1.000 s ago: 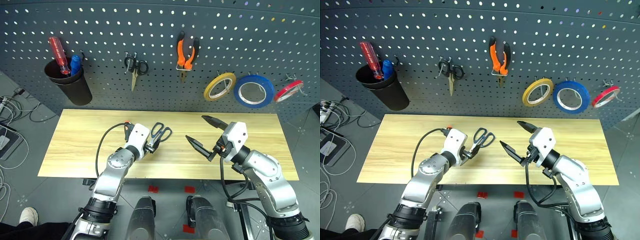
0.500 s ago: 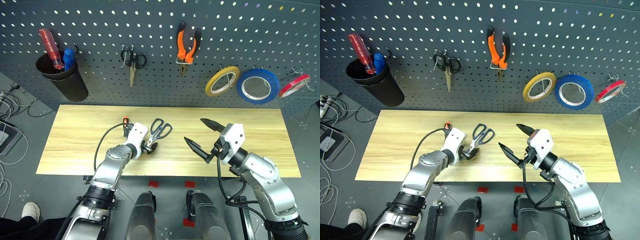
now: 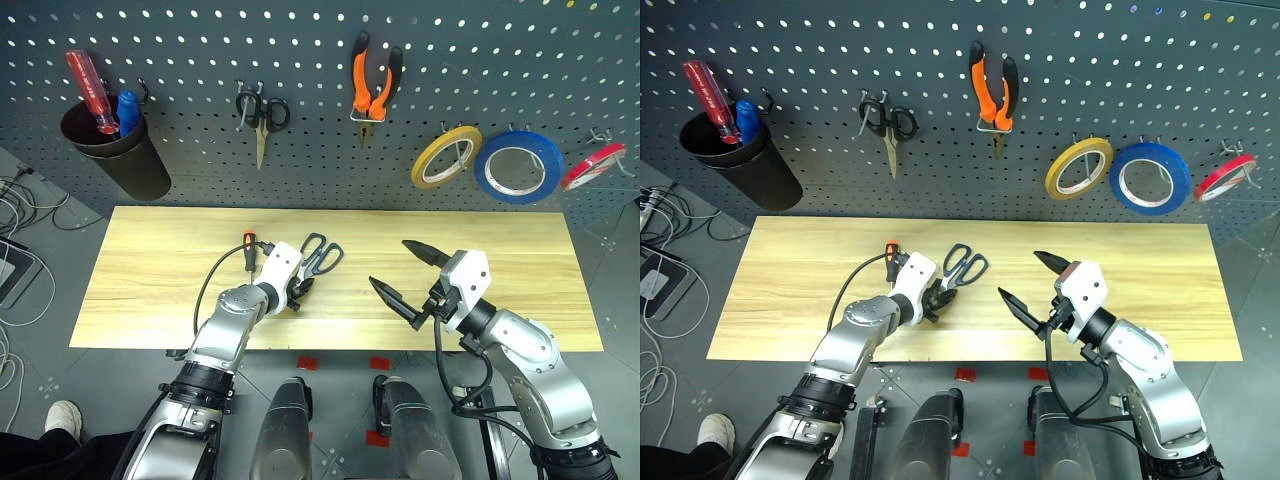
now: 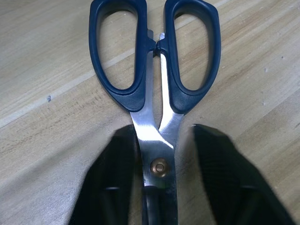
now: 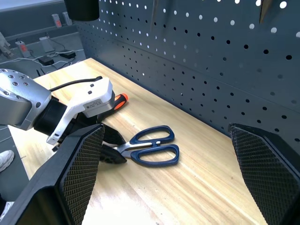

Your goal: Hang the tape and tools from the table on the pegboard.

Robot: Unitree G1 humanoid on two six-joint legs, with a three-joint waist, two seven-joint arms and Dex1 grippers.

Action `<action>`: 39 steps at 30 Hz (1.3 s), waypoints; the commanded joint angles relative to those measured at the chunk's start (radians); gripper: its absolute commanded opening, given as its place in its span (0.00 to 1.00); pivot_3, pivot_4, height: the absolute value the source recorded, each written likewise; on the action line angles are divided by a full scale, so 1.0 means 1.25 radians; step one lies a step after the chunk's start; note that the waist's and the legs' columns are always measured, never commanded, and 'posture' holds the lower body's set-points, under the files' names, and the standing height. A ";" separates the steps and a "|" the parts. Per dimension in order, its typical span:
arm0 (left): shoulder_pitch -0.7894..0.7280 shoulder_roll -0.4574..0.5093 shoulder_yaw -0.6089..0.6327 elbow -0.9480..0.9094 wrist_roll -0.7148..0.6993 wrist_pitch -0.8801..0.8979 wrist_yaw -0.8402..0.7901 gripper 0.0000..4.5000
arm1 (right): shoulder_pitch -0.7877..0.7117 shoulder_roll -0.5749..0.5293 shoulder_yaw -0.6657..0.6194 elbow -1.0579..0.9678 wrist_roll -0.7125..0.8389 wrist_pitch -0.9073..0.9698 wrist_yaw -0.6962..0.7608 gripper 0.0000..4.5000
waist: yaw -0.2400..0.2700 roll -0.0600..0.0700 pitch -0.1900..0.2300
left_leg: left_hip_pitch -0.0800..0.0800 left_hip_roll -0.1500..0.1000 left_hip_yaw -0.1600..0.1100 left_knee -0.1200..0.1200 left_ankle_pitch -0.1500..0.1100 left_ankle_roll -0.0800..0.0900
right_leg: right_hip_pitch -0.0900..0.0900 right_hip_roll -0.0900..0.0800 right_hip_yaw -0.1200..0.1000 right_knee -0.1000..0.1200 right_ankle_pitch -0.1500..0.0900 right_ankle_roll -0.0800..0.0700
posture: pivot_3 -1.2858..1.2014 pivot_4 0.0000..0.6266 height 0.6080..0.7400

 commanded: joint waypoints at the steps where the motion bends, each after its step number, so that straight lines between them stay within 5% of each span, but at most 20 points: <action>1: 0.006 0.000 -0.005 0.005 -0.001 0.005 -0.007 0.20 | 0.004 -0.001 -0.008 -0.034 0.013 -0.005 -0.001 1.00 | 0.000 0.000 0.000 | 0.000 0.000 0.000 0.000 0.000 0.000 | 0.000 0.000 0.000 0.000 0.000 0.000 | 0.53 0.70 1.00; 12: 0.007 0.008 0.004 0.001 -0.002 0.008 -0.002 0.18 | -0.007 0.000 -0.008 -0.018 0.011 -0.014 0.003 1.00 | 0.000 0.000 0.000 | 0.000 0.000 0.000 0.000 0.000 0.000 | 0.000 0.000 0.000 0.000 0.000 0.000 | 0.53 0.67 1.00; 23: 0.161 0.058 0.033 -0.359 -0.045 0.087 -0.010 0.18 | -0.008 -0.001 -0.027 -0.014 0.041 -0.038 0.028 1.00 | -0.008 0.000 -0.001 | -0.001 0.002 -0.001 -0.001 0.002 -0.004 | -0.001 -0.001 0.000 -0.001 0.000 0.000 | 0.55 0.54 1.00; 31: 0.167 0.027 0.026 -0.364 -0.038 0.099 0.048 0.18 | -0.012 0.012 -0.019 -0.008 0.028 -0.049 0.014 1.00 | -0.007 0.000 -0.003 | -0.001 0.001 0.000 -0.001 0.002 -0.004 | -0.001 -0.001 -0.001 -0.001 0.000 0.000 | 0.55 0.52 1.00; 34: 0.158 0.023 0.027 -0.342 -0.047 0.091 0.041 0.30 | -0.009 0.011 -0.020 -0.014 0.028 -0.044 0.011 1.00 | -0.007 0.000 -0.003 | -0.001 0.001 0.000 -0.001 0.002 -0.004 | -0.001 -0.001 0.000 -0.001 0.000 0.000 | 0.54 0.54 1.00; 39: 0.124 0.050 0.021 -0.247 -0.054 0.075 -0.009 0.65 | -0.005 0.009 -0.023 -0.026 0.031 -0.030 0.002 1.00 | -0.009 0.000 -0.003 | -0.001 0.000 0.000 -0.001 0.002 -0.004 | -0.001 -0.001 0.000 -0.001 0.000 0.000 | 0.54 0.58 1.00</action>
